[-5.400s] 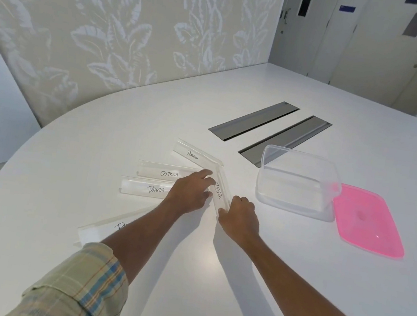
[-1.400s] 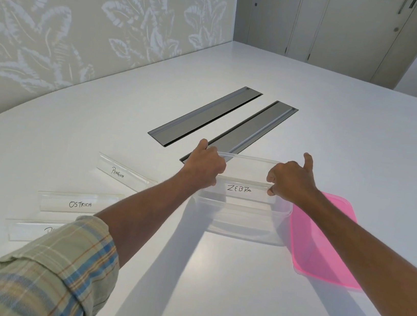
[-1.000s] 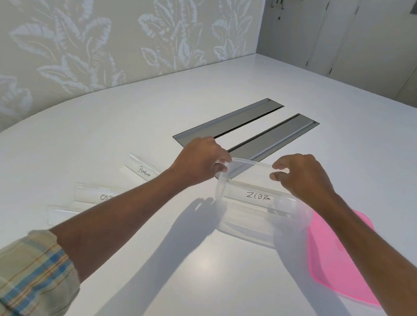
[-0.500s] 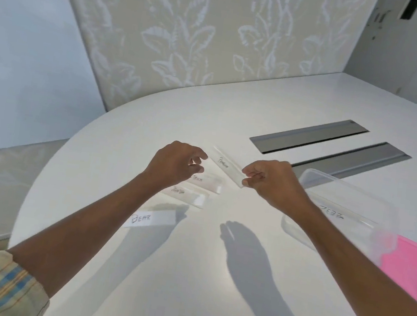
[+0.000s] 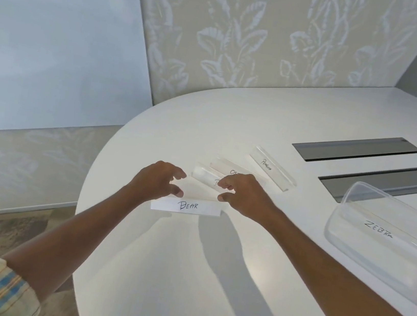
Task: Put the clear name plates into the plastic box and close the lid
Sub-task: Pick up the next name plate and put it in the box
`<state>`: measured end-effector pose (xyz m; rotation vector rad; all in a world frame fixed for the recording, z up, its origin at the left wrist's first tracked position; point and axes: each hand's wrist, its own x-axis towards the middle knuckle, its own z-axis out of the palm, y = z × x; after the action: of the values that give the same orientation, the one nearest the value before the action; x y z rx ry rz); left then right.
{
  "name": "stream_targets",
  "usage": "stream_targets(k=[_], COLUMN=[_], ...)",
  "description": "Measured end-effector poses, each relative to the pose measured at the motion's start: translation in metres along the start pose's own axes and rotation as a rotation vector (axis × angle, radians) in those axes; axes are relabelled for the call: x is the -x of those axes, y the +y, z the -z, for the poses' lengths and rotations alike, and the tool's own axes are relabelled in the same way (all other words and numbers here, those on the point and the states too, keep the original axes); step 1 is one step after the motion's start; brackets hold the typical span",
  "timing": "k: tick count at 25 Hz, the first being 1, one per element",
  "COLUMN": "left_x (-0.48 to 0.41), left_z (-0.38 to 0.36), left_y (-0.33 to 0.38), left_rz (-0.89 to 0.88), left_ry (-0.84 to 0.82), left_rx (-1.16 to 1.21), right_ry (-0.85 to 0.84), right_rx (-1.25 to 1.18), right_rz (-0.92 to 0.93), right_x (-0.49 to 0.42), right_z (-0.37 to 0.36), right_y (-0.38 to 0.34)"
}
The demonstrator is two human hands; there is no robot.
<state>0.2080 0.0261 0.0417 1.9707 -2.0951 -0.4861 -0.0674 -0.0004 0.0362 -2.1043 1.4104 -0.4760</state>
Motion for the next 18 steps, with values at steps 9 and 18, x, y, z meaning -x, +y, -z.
stream_targets(k=[9,18], left_x=[0.011,0.016], left_z=[-0.026,-0.033], left_y=[-0.039,-0.052], left_rz=[-0.035,-0.056], left_ry=[-0.133,-0.091], left_rx=[-0.149,-0.150], right_ry=[-0.153,-0.147], right_rx=[0.366,0.469], right_rz=[0.002,0.005], right_x=[-0.011,-0.011], right_z=[-0.043,-0.056], right_y=[-0.012,-0.013])
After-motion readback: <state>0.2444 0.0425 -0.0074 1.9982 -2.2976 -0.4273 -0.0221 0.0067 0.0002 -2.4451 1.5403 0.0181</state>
